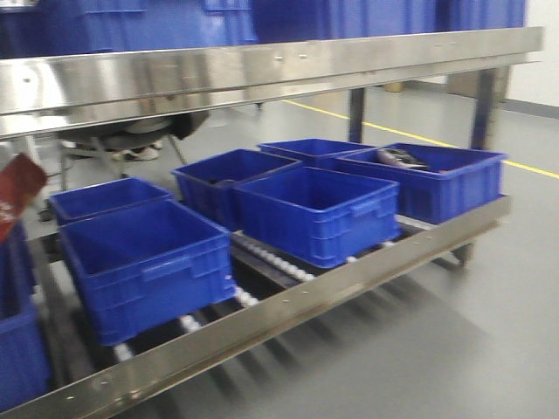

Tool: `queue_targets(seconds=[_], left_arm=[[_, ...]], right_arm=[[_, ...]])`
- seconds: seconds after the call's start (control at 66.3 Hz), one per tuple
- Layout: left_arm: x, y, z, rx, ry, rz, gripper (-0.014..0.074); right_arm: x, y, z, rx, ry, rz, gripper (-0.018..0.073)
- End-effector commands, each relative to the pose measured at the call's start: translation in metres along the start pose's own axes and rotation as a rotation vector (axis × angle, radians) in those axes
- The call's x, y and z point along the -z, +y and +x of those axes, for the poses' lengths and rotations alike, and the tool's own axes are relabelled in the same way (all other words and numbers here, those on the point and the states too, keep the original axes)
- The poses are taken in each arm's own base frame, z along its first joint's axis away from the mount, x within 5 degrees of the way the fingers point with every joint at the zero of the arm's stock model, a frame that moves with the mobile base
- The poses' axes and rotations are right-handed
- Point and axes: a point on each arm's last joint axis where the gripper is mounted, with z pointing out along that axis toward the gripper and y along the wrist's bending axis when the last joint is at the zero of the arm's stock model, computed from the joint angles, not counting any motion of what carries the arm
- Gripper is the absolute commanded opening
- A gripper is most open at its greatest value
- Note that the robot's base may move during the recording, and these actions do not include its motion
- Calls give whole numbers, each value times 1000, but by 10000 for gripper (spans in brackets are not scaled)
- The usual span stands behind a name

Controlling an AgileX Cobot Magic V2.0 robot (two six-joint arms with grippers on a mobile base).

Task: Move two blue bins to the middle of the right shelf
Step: 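Turn and drive up to the shelf holding the red bag bin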

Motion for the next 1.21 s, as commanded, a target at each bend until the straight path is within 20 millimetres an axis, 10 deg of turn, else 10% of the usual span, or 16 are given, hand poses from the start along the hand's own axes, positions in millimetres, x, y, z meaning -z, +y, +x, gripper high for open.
queue_targets(seconds=[0.0, 1.191], left_arm=[[16, -33, -11, 80, -116, 282, -111], [16, -33, -11, 80, -116, 282, -111]], right_arm=[[6, 17, -8, -56, -83, -131, -154], [6, 17, -8, -56, -83, -131, -154]])
